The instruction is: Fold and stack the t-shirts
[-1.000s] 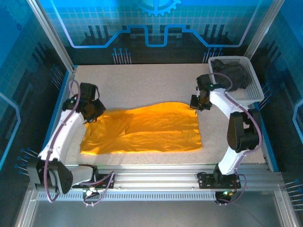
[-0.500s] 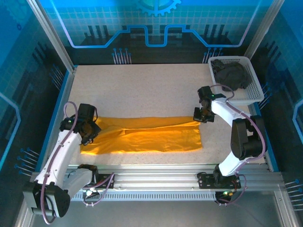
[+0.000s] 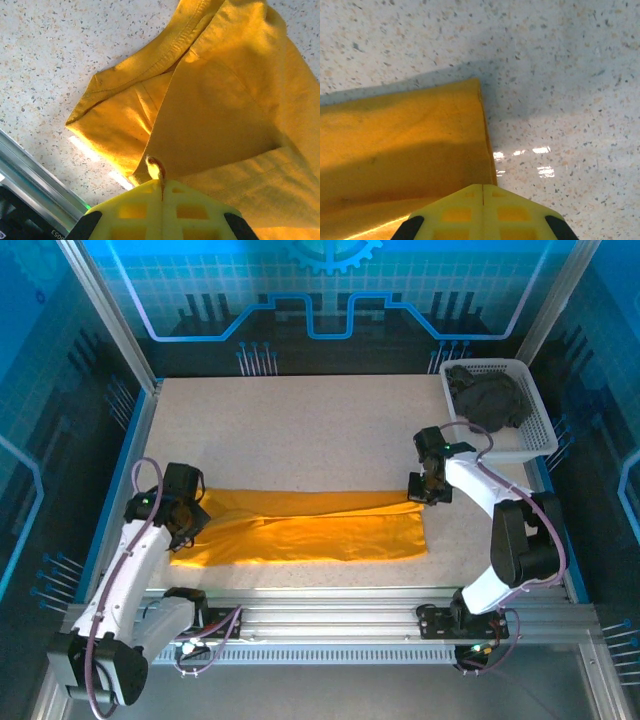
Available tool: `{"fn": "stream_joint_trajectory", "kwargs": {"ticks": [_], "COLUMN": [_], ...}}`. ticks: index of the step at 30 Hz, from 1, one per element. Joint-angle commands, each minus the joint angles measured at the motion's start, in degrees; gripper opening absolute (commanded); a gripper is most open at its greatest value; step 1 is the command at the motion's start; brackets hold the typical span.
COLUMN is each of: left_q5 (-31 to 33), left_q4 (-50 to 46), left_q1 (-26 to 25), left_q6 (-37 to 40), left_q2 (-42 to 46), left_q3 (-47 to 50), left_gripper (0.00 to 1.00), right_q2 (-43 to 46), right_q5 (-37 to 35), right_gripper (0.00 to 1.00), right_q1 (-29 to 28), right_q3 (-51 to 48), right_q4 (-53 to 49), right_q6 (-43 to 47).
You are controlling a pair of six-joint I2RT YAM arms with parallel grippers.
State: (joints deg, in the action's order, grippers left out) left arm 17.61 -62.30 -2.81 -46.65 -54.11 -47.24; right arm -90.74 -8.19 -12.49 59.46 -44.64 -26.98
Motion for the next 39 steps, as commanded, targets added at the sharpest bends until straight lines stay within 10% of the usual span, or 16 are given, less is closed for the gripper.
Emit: {"fn": "stream_joint_trajectory", "kwargs": {"ticks": [1,5,9,24,39], "left_q5": [0.4,-0.4,-0.2,-15.3,-29.5], "left_q4": [-0.8,-0.2,-0.7,18.0,34.7], "left_q1": [-0.2,-0.2,-0.2,11.3,23.9], "left_q6": [-1.5,-3.1,-3.7,-2.1,4.3], "left_q2": [-0.3,-1.3,-1.1,-23.1,-41.7], "left_q3": [1.7,2.8,1.2,-8.2,-12.2], "left_gripper": [0.00,0.00,0.38,0.41,0.58], "right_q2": [1.3,1.8,6.3,-5.3,-30.7], "right_q5": [-1.8,-5.1,-7.5,8.2,1.0], "right_gripper": [0.00,0.21,0.46,0.35,0.36], "right_q1": [-0.9,-0.9,-0.9,-6.1,-3.2], "right_q3": [-1.6,-2.5,-3.4,3.9,28.0], "right_q4": [-2.0,-3.3,-3.2,0.7,-16.8], "right_q6": [-1.2,-2.8,-4.6,-10.5,-6.4]}}
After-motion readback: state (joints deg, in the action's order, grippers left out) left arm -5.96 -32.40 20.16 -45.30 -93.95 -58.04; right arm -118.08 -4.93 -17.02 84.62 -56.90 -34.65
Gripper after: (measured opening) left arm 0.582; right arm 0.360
